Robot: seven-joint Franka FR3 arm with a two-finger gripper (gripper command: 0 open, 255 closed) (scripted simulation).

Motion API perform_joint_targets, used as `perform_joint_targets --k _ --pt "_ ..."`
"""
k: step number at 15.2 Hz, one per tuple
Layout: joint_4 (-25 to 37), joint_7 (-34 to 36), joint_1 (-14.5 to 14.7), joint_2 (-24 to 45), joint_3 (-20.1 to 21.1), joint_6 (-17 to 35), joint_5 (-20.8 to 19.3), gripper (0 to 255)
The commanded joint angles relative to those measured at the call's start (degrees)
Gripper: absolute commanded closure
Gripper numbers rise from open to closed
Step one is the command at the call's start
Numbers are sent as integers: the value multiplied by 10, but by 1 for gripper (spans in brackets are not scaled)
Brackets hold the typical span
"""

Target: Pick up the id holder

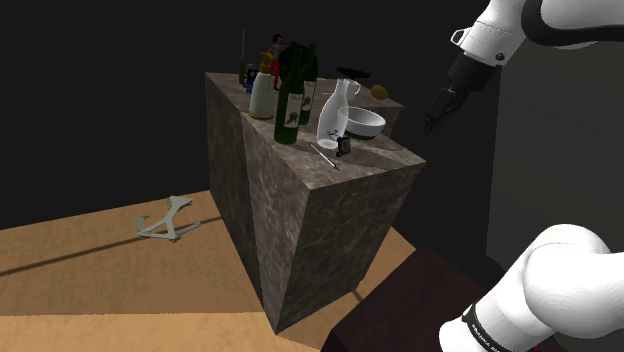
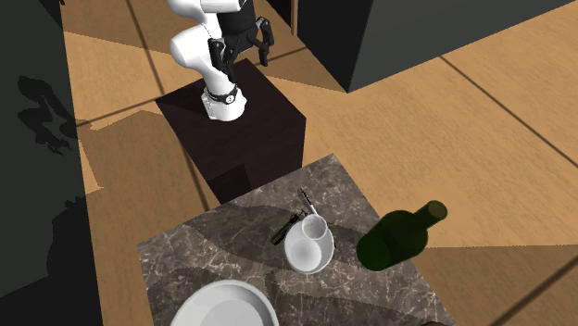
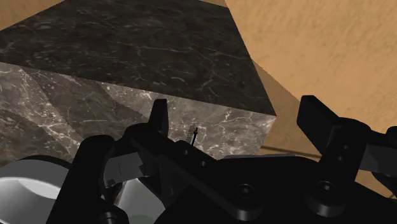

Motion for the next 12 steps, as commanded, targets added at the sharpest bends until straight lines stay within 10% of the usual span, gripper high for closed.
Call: perform_joint_targets --k 1,12 --pt "0 0 0 0 0 0 0 0" --pt "58 26 -11 219 6 171 -38 0"
